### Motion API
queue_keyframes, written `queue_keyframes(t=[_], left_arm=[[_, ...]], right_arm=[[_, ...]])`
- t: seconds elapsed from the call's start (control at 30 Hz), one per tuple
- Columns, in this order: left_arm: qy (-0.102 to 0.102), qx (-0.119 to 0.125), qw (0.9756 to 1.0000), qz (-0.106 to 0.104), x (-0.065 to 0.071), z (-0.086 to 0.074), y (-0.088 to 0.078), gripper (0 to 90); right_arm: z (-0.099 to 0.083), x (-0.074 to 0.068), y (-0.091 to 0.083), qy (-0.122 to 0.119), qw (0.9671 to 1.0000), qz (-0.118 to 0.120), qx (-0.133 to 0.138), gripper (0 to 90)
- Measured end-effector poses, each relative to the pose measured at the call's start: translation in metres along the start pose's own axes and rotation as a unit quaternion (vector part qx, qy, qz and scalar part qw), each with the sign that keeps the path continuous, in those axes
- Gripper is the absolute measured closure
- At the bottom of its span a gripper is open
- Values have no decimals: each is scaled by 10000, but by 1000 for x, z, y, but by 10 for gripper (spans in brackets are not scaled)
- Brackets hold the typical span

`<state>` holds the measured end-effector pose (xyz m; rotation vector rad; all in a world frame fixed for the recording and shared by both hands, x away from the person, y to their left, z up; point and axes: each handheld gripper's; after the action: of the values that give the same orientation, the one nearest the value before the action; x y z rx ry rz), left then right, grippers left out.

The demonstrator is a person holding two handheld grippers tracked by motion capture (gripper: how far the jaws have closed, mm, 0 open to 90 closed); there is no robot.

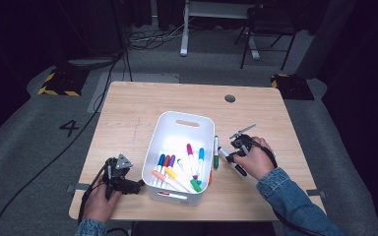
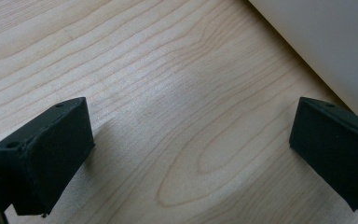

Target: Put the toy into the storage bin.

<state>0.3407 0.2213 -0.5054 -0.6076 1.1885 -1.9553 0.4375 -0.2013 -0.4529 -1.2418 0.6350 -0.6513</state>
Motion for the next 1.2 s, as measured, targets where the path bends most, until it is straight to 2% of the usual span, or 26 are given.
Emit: queue_keyframes(t=[0.33, 0.53, 0.7, 0.73, 0.9, 1.03, 1.2], left_arm=[[-2, -1, 10000, -3, 0, 0, 0, 0], [0, -2, 10000, -4, 0, 0, 0, 0], [2, -1, 10000, 1, 0, 0, 0, 0], [3, -2, 10000, -1, 0, 0, 0, 0], [5, 2, 10000, -18, 0, 0, 0, 0], [-14, -11, 10000, -11, 0, 0, 0, 0], [-16, -14, 10000, -17, 0, 0, 0, 0]], right_arm=[[-3, 1, -25, -26, 9997, -42, 247, 769], [-5, -2, -49, -85, 9989, -43, 461, 769], [-4, -11, -75, -215, 9974, 5, 693, 769], [-4, -12, -78, -249, 9970, -35, 725, 769], [-2, -23, -98, -416, 9952, 62, 884, 769], [1, -32, -111, -620, 9940, -49, 896, 769], [5, -44, -125, -783, 9922, -45, 972, 769]])
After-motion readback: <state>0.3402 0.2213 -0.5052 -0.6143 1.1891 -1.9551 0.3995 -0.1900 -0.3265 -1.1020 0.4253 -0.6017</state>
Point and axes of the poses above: each handheld gripper's, and its own axes: y roughly forward along the jaws, z roughly out of its top, x roughly to its right, and after that the axes turned 14 degrees about -x, right-handed
